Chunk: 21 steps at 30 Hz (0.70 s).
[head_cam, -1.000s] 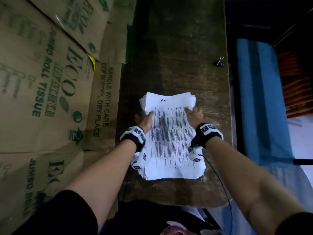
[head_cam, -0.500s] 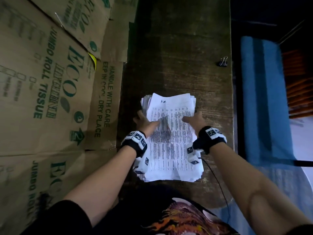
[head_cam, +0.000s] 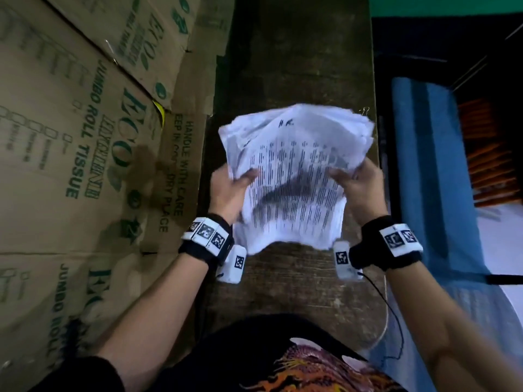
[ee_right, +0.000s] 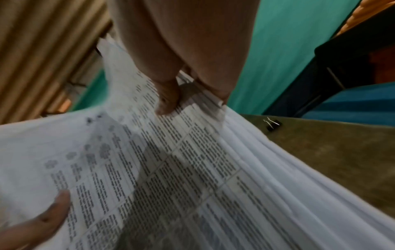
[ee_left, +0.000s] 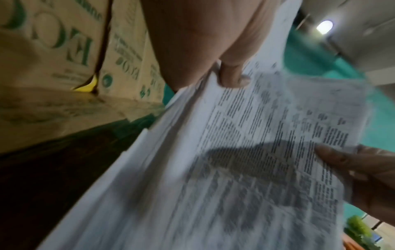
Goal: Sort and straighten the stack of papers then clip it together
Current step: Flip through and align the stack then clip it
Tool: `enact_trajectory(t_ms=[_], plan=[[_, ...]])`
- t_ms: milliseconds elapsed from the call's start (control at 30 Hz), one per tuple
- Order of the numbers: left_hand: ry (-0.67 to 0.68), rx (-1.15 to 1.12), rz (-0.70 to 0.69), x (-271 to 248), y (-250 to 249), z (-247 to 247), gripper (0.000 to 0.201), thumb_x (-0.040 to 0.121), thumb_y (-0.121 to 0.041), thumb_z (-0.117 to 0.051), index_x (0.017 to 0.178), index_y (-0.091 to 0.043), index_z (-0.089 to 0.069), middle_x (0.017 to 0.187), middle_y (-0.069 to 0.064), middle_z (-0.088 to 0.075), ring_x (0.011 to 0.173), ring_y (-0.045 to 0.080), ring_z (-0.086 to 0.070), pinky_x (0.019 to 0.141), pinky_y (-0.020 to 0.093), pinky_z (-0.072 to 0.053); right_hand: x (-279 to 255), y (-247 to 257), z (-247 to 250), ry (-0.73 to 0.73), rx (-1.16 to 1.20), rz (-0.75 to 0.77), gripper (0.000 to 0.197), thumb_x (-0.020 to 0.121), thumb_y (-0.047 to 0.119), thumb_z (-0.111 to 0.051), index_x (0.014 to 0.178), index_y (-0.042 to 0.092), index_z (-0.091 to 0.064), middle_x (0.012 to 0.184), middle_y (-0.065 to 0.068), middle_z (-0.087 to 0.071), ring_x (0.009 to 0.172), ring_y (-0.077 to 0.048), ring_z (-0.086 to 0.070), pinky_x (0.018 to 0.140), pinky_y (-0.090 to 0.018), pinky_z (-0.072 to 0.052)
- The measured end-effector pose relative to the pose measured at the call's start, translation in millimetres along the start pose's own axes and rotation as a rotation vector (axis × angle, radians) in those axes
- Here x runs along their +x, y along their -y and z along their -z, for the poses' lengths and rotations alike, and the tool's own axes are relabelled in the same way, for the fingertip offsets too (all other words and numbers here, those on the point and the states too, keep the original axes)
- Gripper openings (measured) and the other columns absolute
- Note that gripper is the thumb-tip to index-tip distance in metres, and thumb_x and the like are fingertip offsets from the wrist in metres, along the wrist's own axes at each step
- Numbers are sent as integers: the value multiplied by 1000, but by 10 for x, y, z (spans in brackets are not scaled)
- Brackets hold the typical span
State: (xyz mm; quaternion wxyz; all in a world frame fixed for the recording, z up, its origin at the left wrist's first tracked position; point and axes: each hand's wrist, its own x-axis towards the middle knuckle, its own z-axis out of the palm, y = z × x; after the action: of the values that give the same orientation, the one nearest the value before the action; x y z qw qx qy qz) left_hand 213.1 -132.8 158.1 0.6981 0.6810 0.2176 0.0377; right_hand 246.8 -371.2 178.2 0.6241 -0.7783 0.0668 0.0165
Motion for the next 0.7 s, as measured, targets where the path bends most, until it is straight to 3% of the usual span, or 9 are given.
enact_trajectory(t_ms=[100,200,267,333,400,467,533,600,700], plan=[[-32,-67,-169,-81,-301,46,24,79,-2,-73,89,-24,-68,91,-8,-72,88,7,-68,84,29,-55,-32,240,101,-67,118,135,18,76,-6,-75,91,3,-69,84,11,-74,76,1,-66,71,-20,-52],[40,-20,-248,-50,-383,101,21,81,-11,-71,100,-20,-68,102,0,-69,103,19,-66,92,38,-53,-40,326,128,-22,135,185,34,77,-11,-72,91,20,-69,86,22,-74,84,3,-67,77,-21,-53],[102,30,-239,0,-349,133,30,80,-12,-69,109,-5,-65,107,4,-68,107,23,-65,96,46,-51,6,243,127,16,129,130,32,75,-11,-71,97,12,-68,86,20,-74,84,-1,-67,76,-23,-54],[152,37,-216,41,-315,159,31,78,-7,-67,108,-5,-62,107,4,-68,107,23,-65,97,49,-50,59,158,130,39,131,93,36,71,-14,-65,105,-2,-64,86,16,-74,84,-4,-68,75,-24,-54],[172,33,-233,82,-328,220,32,74,0,-64,105,-4,-59,103,-2,-68,103,15,-65,92,40,-53,91,141,185,62,169,117,47,67,-18,-59,113,-8,-59,97,5,-73,92,-13,-67,80,-30,-53],[205,9,-294,111,-379,258,38,69,12,-56,103,-5,-51,98,-11,-65,97,6,-62,85,26,-51,110,173,223,105,206,161,62,64,-24,-55,122,0,-54,110,-6,-66,102,-15,-63,86,-29,-52],[268,11,-301,99,-415,211,47,67,16,-51,109,-5,-48,101,-3,-62,98,8,-61,84,25,-50,98,176,167,146,180,167,66,62,-19,-55,123,5,-53,110,2,-67,101,-10,-62,86,-27,-51],[310,40,-255,76,-421,127,47,66,11,-52,109,-6,-54,101,1,-63,95,4,-64,81,24,-52,99,160,75,150,163,142,56,63,-12,-56,115,6,-59,99,14,-72,94,-5,-65,82,-28,-52],[250,-25,-215,159,-392,182,49,66,9,-52,114,1,-50,103,2,-63,97,7,-64,83,25,-52,159,135,143,93,173,127,52,64,-11,-61,114,5,-59,99,11,-72,94,-8,-65,81,-25,-52]])
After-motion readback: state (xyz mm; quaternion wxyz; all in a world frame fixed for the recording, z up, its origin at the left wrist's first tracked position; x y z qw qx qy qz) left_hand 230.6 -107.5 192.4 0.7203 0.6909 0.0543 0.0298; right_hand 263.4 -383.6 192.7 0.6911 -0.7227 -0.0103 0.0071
